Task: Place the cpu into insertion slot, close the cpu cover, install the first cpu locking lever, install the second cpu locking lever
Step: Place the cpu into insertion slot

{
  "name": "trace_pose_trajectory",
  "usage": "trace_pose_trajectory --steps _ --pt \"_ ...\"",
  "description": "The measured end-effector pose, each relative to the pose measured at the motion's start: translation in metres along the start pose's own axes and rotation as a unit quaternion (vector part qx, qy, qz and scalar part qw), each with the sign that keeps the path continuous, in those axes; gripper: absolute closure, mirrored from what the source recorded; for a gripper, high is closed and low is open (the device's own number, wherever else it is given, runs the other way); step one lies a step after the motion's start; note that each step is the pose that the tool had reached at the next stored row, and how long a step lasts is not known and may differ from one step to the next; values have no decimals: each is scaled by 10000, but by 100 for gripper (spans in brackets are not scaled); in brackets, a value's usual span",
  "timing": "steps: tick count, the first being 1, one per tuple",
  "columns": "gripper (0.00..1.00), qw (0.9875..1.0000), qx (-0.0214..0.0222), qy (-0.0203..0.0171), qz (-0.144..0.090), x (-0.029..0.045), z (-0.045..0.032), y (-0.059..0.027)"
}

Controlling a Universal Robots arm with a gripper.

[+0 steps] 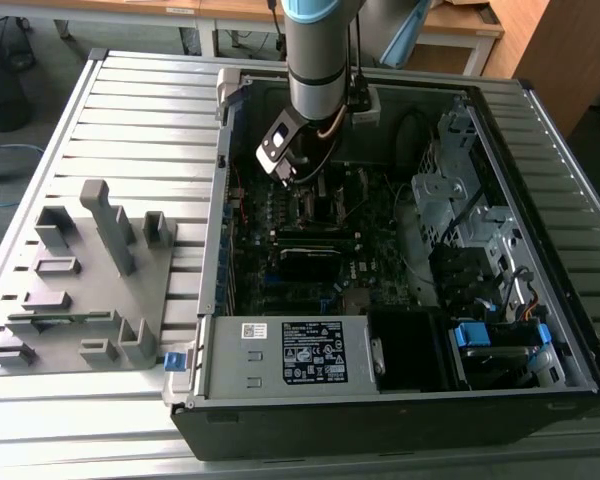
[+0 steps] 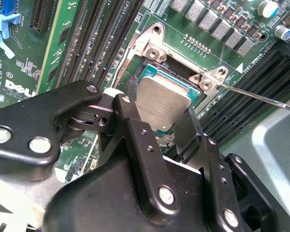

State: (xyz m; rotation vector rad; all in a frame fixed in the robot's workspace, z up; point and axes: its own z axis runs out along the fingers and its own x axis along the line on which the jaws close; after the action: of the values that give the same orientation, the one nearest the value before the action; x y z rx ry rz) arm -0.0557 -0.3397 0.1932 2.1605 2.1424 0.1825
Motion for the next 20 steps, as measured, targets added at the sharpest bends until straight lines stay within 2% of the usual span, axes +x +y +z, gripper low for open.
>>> trace_pose_trajectory --steps 20 --pt "46 10000 0 -6 21 -1 30 -1"
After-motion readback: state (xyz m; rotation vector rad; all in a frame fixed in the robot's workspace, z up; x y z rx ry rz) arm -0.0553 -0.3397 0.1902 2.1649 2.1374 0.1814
